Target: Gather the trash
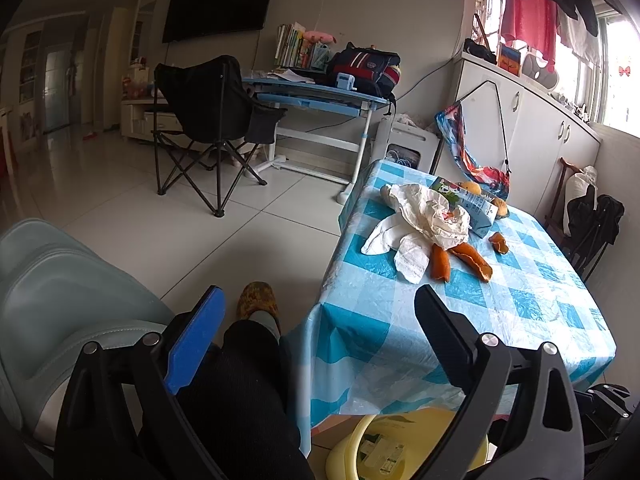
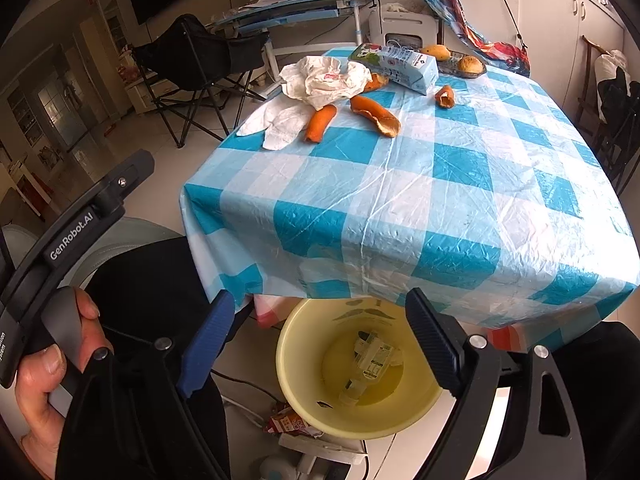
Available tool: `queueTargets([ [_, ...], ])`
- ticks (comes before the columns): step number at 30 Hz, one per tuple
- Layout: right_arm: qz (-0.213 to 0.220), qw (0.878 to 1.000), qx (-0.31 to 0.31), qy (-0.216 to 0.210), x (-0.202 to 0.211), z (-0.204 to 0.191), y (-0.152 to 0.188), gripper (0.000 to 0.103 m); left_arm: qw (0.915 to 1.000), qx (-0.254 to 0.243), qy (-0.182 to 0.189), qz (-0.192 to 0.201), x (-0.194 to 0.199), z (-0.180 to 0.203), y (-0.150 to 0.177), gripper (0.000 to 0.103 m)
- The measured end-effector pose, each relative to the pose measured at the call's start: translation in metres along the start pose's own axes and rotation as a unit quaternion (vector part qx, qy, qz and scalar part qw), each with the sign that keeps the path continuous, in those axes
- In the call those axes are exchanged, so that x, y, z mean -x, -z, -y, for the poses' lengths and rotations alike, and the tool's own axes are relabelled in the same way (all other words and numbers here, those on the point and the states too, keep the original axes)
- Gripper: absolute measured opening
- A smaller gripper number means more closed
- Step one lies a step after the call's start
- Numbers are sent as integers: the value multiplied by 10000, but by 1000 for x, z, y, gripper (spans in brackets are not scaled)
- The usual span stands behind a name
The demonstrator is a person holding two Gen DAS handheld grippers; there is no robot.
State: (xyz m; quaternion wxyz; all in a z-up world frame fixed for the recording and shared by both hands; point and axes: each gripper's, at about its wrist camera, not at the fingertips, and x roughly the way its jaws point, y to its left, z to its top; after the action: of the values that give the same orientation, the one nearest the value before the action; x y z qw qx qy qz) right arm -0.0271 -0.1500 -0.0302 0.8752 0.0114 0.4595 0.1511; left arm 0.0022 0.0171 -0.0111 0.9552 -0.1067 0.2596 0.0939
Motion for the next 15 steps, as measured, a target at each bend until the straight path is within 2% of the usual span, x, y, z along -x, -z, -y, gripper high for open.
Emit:
queueTargets([
  [15, 37, 10000, -40, -4, 1, 3, -1, 84, 10000, -24, -9, -20, -1, 0, 1, 94],
])
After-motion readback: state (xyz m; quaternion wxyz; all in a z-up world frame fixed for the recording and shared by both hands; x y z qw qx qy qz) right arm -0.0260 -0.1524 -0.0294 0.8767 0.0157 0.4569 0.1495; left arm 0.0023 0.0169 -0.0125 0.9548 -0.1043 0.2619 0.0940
